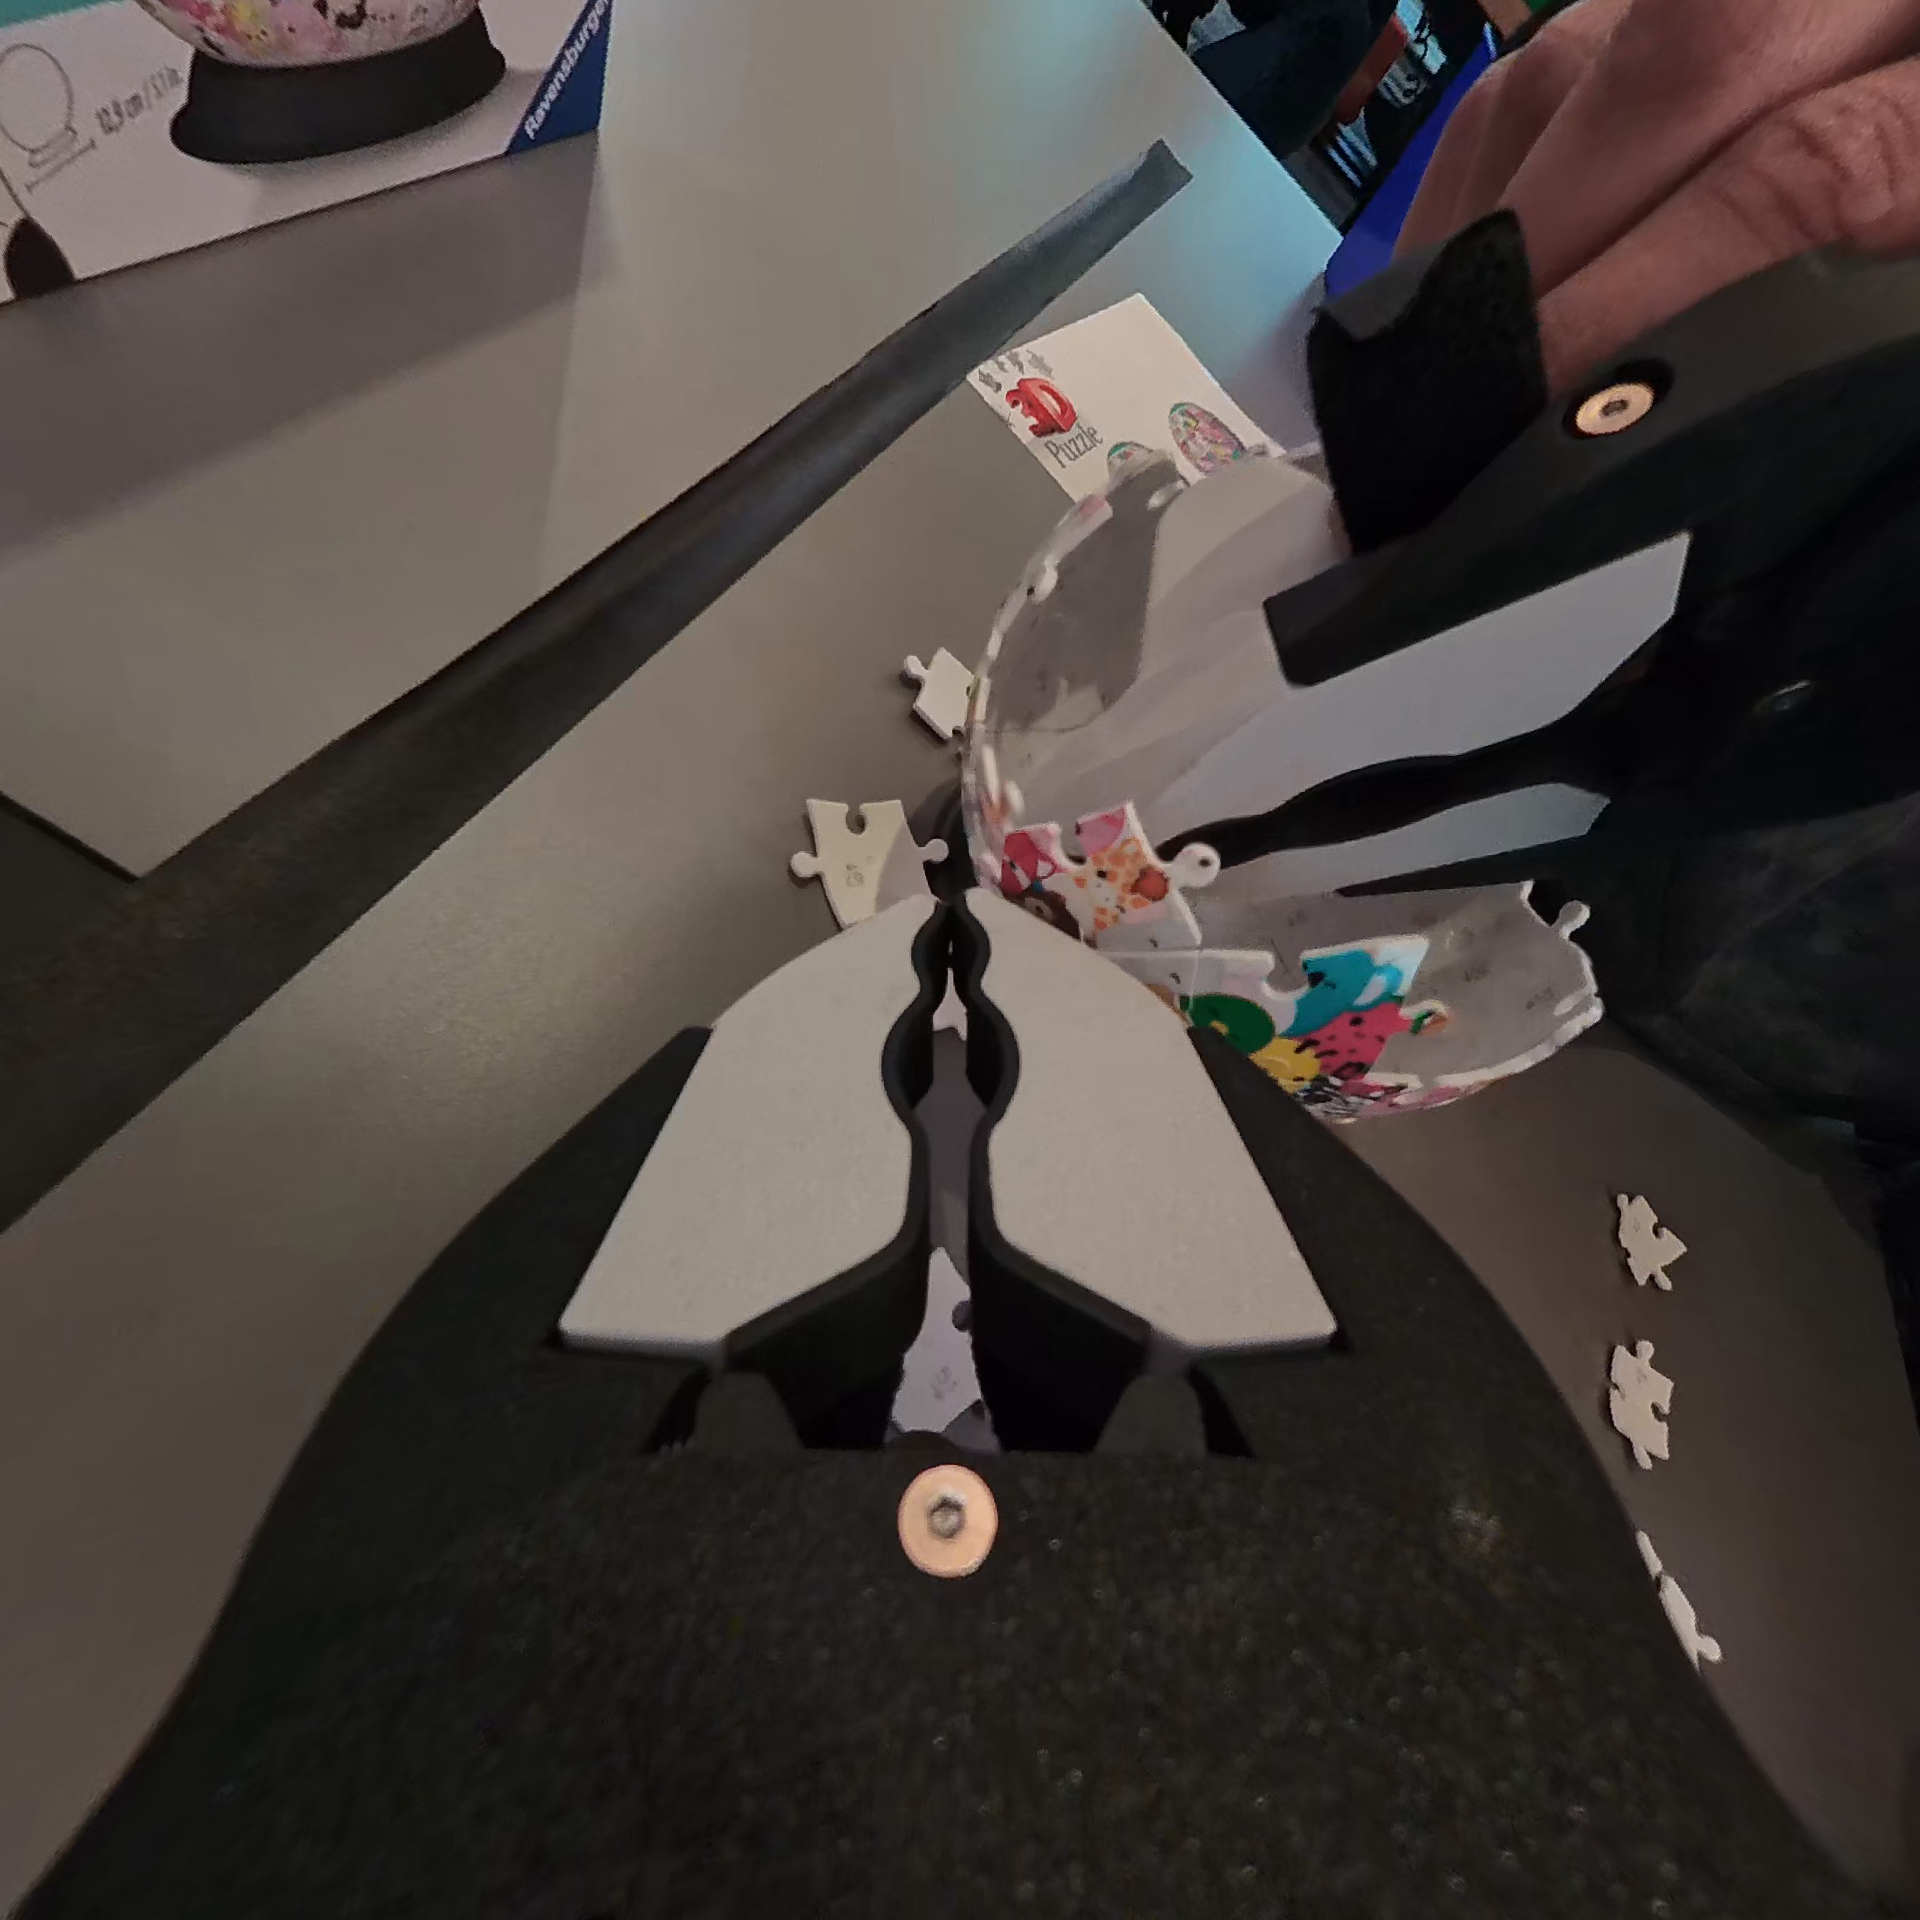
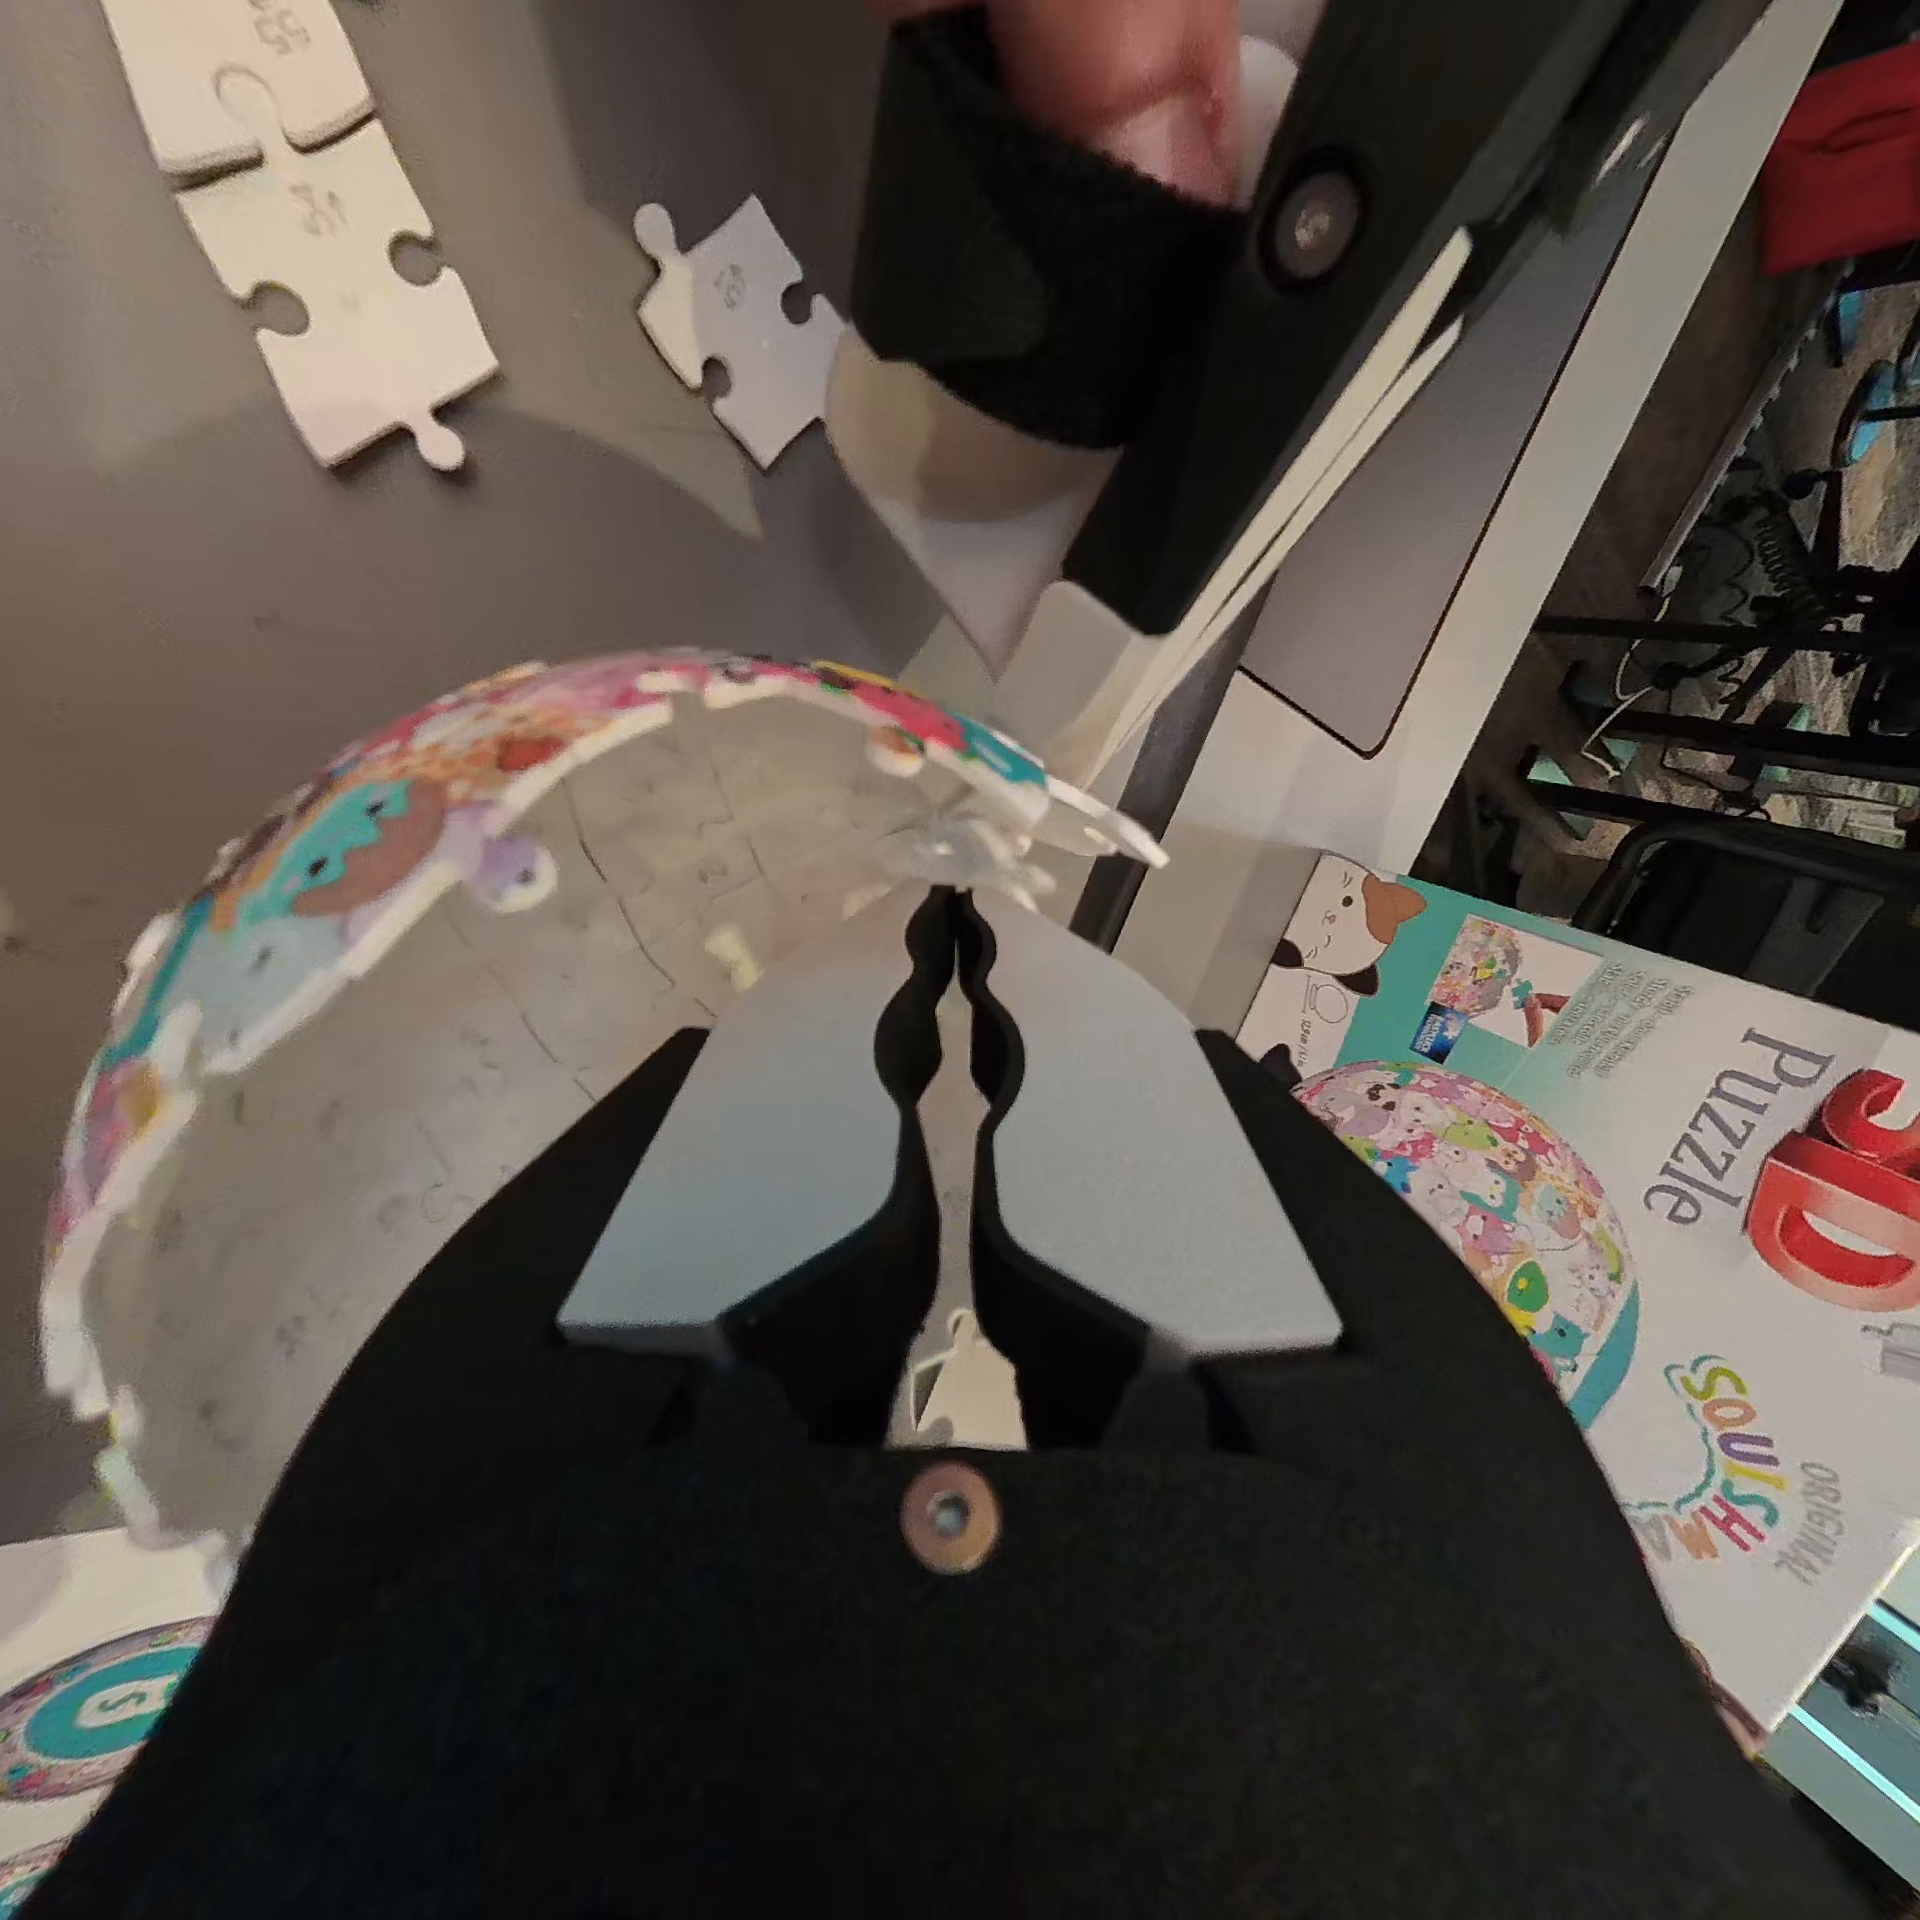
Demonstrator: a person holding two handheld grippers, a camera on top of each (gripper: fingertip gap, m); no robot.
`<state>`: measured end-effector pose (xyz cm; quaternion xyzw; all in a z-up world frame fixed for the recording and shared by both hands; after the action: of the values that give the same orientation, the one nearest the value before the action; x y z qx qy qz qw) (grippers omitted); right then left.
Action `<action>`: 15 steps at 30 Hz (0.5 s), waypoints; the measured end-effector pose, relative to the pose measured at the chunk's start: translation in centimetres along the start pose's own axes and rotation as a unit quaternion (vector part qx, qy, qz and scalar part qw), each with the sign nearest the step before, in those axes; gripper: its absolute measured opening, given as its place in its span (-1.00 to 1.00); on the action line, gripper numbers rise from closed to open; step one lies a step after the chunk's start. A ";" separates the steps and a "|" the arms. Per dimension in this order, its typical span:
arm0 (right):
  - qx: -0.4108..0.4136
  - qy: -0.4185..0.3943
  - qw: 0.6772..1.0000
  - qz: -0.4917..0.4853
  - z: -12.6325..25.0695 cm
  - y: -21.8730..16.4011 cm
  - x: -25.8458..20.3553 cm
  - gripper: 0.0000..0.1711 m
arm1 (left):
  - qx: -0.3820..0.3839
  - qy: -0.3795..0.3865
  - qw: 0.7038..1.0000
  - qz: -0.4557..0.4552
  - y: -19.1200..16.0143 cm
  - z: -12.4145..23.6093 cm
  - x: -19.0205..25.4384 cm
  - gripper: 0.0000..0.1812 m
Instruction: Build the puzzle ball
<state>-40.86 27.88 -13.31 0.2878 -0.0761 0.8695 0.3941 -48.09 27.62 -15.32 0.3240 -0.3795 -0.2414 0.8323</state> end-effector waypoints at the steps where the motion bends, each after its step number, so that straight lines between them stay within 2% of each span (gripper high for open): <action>1: 0.003 0.001 1.000 -0.003 0.2 0.0 0.0 -1.00 | 0.006 0.000 1.000 0.000 0.1 0.1 0.0 -1.00; 8: 0.014 -0.020 1.000 0.001 0.8 -0.2 0.7 -1.00 | 0.015 -0.005 1.000 -0.001 0.2 0.2 0.0 -1.00; 12: 0.063 -0.062 0.996 -0.022 2.8 -0.7 2.5 -1.00 | 0.025 -0.005 1.000 -0.011 0.4 0.2 0.2 -1.00; 15: 0.117 -0.052 0.989 -0.074 4.7 -1.6 3.3 -1.00 | 0.040 -0.007 0.999 -0.015 0.7 0.6 0.4 -1.00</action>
<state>-39.35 29.42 -7.72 0.3813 0.0278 0.8247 0.4168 -48.21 27.67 -14.30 0.3615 -0.3898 -0.2409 0.8120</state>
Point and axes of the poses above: each gripper's, where its closed fingertips meet, z back along the fingers, y out of its top, x = y × z across the jaws, the point moved 5 cm from there along z, back along the fingers
